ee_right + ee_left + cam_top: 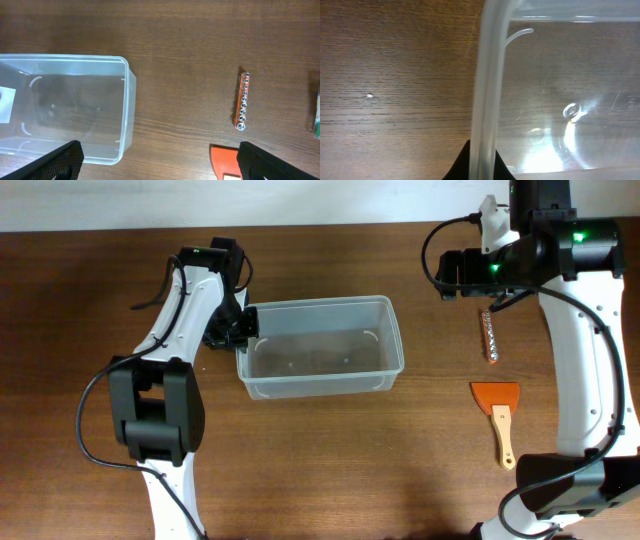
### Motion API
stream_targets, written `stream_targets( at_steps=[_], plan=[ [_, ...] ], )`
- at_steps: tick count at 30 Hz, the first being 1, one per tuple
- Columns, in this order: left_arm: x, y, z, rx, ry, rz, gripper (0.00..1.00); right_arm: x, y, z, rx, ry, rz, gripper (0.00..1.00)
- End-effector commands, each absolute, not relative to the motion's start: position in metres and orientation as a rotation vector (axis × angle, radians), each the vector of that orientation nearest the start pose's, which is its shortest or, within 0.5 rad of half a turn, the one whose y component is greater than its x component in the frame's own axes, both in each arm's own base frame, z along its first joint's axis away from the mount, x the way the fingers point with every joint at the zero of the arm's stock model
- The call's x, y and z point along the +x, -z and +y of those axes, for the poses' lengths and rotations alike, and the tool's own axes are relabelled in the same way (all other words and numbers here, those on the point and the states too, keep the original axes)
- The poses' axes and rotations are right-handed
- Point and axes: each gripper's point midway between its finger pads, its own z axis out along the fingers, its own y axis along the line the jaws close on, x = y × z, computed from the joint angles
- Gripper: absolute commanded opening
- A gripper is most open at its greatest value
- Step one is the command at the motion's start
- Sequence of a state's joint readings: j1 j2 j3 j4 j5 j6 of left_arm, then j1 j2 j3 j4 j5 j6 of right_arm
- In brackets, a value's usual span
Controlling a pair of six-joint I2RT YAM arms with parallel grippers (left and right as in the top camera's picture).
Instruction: Pack container
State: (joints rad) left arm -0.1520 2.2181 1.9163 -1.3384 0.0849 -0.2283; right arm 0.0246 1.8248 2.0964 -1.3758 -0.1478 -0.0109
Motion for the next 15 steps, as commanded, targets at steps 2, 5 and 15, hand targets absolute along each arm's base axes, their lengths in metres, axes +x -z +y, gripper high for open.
stream_targets(
  at_steps=[2, 5, 15],
  plan=[
    [0.402, -0.062, -0.065, -0.145, 0.030, 3.247, 0.06, 0.419, -0.279, 0.033, -0.111, -0.190, 2.649, 0.99],
    [0.393, -0.063, -0.066, -0.139, 0.022, 3.284, 0.06, 0.419, -0.279, 0.033, -0.111, -0.190, 2.649, 0.99],
    [0.387, -0.084, -0.086, -0.051, 0.024, 3.250, 0.02, 0.418, -0.279, 0.033, -0.111, -0.190, 2.651, 0.99]
  ],
)
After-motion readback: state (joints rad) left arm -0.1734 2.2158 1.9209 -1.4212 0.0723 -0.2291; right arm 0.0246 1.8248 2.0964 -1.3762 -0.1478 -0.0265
